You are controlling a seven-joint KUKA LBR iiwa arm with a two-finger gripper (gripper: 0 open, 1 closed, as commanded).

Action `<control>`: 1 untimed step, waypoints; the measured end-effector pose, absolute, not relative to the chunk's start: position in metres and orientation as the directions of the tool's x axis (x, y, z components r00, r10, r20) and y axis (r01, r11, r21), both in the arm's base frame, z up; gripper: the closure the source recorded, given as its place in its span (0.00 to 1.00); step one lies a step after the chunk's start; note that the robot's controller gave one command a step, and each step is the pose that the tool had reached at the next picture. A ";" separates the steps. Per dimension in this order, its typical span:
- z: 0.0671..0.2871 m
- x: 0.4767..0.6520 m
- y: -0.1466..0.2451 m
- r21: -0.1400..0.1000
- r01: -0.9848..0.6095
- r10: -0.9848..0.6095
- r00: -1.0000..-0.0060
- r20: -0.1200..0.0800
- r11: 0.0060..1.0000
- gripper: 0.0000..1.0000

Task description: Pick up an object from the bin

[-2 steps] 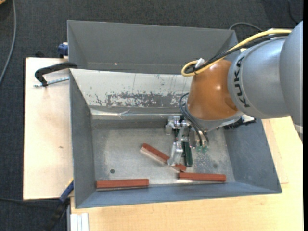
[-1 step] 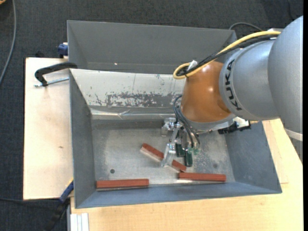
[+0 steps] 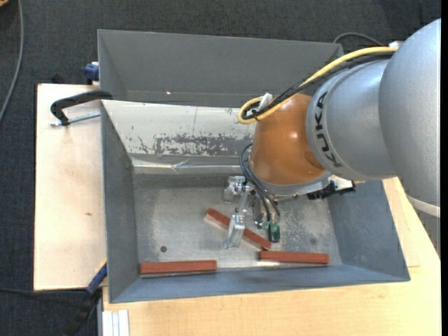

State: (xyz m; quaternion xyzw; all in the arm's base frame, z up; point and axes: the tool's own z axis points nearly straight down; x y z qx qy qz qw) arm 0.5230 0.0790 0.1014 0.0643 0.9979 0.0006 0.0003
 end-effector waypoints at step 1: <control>0.069 0.530 0.078 0.000 0.125 0.125 -0.992 0.002 0.992 0.00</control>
Offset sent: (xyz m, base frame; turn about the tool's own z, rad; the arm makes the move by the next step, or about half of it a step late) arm -0.0126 0.0042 -0.0314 0.3161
